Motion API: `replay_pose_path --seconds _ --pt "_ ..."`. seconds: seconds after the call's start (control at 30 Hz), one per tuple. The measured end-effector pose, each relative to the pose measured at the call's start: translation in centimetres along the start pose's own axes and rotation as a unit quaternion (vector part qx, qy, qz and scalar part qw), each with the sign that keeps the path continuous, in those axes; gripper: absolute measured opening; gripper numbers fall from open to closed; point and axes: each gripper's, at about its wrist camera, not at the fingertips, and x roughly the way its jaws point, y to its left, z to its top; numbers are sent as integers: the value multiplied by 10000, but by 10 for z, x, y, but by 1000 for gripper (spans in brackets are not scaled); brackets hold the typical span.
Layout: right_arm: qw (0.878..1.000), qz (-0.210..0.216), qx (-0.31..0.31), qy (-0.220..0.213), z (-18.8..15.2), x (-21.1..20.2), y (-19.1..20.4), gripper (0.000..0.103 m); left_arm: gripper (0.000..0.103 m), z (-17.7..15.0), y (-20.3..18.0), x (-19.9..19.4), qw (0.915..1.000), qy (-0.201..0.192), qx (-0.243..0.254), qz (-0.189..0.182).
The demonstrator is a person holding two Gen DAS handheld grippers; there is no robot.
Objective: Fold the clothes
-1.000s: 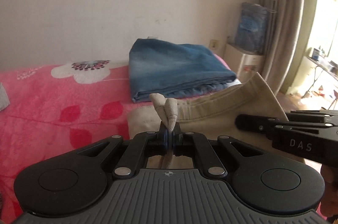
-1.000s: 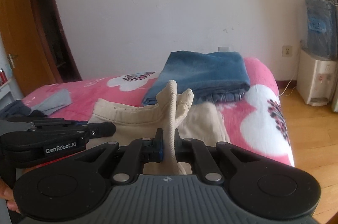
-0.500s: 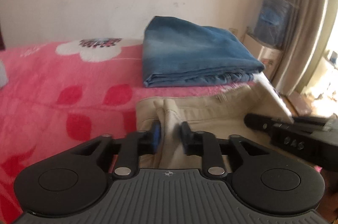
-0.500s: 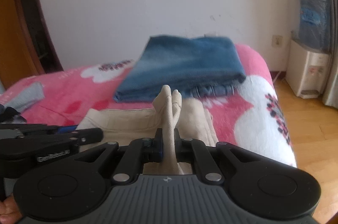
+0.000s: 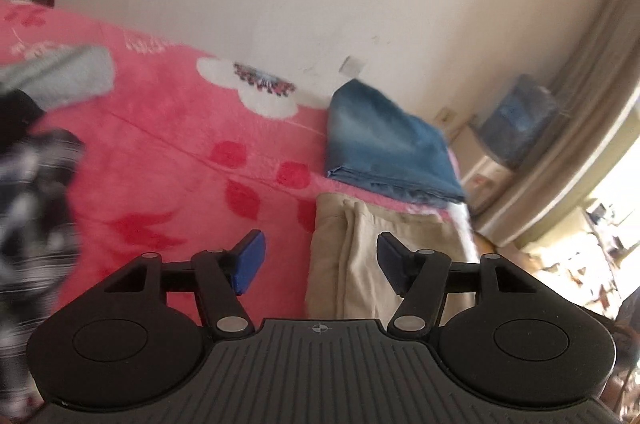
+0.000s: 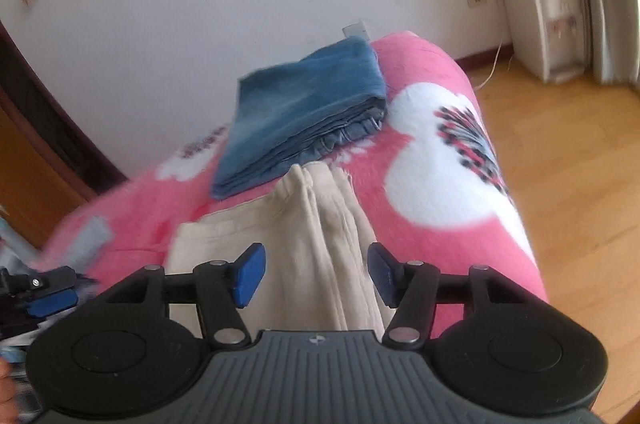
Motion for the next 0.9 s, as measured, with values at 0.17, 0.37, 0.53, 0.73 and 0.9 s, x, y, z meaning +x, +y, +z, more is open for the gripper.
replay_pose_path --seconds 0.17,0.37,0.53,0.73,0.9 --pt "9964 419 715 178 -40 -93 -31 64 63 -47 15 -69 9954 354 887 24" --pt "9801 654 1765 622 -141 -178 -53 66 64 -148 34 -103 9844 1236 916 -850" --pt "9510 803 2846 906 -227 -190 -56 66 64 -228 48 -79 9662 1960 -428 -1619" --pt "9406 733 3241 695 -263 -164 -40 67 65 -248 45 -49 9705 1352 -911 -1776" --pt "9417 611 3296 279 -255 -147 -31 66 65 -241 38 -30 9693 1113 -1018 -1939"
